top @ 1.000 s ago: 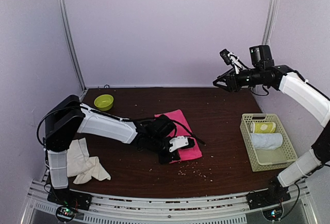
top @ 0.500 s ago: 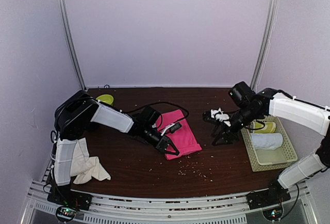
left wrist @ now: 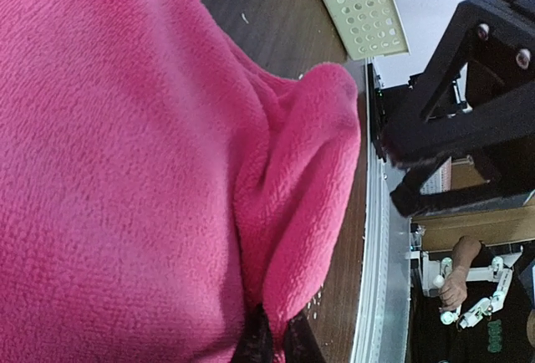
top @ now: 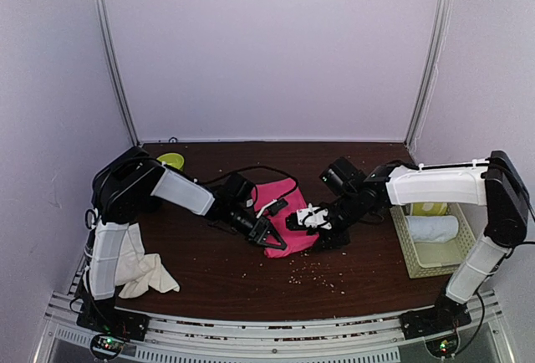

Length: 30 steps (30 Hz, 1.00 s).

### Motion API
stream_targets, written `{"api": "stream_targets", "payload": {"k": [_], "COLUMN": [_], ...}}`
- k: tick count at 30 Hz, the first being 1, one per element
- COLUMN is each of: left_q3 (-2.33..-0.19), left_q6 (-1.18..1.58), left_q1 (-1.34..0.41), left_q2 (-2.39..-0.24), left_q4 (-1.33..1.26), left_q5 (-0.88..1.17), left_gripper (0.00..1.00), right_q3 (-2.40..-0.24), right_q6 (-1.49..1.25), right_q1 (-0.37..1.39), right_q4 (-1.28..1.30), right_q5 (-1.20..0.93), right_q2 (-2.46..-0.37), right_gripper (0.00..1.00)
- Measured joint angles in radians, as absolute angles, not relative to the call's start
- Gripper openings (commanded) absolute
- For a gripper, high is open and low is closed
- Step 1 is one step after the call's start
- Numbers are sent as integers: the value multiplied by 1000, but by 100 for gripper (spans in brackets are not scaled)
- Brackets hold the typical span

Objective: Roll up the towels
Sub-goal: Roll the towel at the center of the board.

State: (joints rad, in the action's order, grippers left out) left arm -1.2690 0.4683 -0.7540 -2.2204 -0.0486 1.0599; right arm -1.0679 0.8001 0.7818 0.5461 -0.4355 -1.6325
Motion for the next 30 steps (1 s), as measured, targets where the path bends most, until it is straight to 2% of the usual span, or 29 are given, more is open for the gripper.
{"api": "stream_targets", "payload": {"k": [9, 18, 27, 30], "left_q3": [-1268, -1268, -1268, -1267], "left_q6": [485, 483, 466, 454], "left_q1": [-751, -749, -743, -737], "left_q2": [-2231, -2235, -2235, -2231], "left_q4": [-56, -52, -42, -29], "left_q5": [1070, 1077, 1076, 1062], "left_gripper": [7, 10, 8, 12], "right_q3": [-1122, -1131, -1132, -1136], "right_q6": [837, 837, 839, 854], "right_q1": [833, 836, 836, 836], "right_q4": [460, 413, 354, 336], "right_q5": [-428, -423, -397, -382], "right_q2": [-1782, -1843, -1866, -1885], "right_gripper": [51, 32, 34, 19]}}
